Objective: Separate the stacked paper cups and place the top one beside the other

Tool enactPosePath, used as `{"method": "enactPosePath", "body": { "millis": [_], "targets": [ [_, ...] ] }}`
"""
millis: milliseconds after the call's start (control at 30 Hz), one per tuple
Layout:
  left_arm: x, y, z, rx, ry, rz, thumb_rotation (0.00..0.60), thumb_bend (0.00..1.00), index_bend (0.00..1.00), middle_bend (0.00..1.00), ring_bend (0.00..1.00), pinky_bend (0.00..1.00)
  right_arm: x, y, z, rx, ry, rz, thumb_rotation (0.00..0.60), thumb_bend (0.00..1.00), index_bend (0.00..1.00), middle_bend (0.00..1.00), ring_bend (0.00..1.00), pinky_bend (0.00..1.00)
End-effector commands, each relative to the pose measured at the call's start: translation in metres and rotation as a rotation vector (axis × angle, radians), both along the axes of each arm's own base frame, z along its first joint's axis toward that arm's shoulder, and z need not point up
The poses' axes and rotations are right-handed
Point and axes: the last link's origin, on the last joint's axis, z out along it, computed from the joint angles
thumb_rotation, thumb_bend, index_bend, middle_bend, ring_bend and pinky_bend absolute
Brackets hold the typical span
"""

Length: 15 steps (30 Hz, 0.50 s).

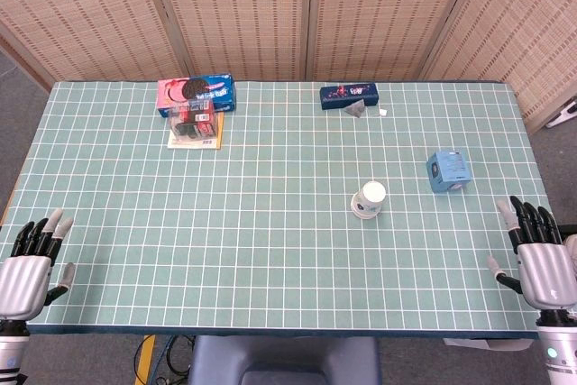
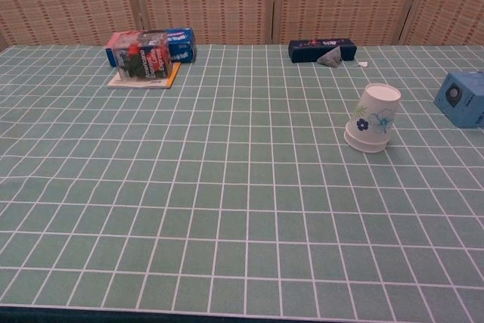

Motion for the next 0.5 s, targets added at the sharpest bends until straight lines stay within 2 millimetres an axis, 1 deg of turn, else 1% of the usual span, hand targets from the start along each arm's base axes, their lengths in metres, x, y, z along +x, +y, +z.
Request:
{"method": "enactPosePath", "body": {
  "millis": [33,267,367,500],
  "targets": [
    [0.0,0.0,-0.001,-0.003,0.003,0.001,0.6,0.49,0.0,0.0,0.0,0.0,0.0,0.0,-0.001,0.002,0.002,0.0,0.6,0.24,0.0,0.0,0.0,0.0],
    [0.0,-0.002,-0.001,0.002,0.006,0.004,0.6,0.5,0.0,0.0,0.0,0.0,-0.001,-0.007,-0.007,0.037,-0.012,-0.012,0.6,0.24,0.0,0.0,0.0,0.0],
    [-0.001,-0.001,0.0,0.008,0.006,0.008,0.6,0.5,0.0,0.0,0.0,0.0,-0.003,-0.018,-0.008,0.074,-0.024,-0.031,0.6,0.24,0.0,0.0,0.0,0.0],
    [-0.005,0.003,0.0,0.023,0.027,0.032,0.6,0.5,0.0,0.0,0.0,0.0,0.005,-0.038,-0.01,0.098,-0.023,0.007,0.6,0.24,0.0,0.0,0.0,0.0]
  ]
}}
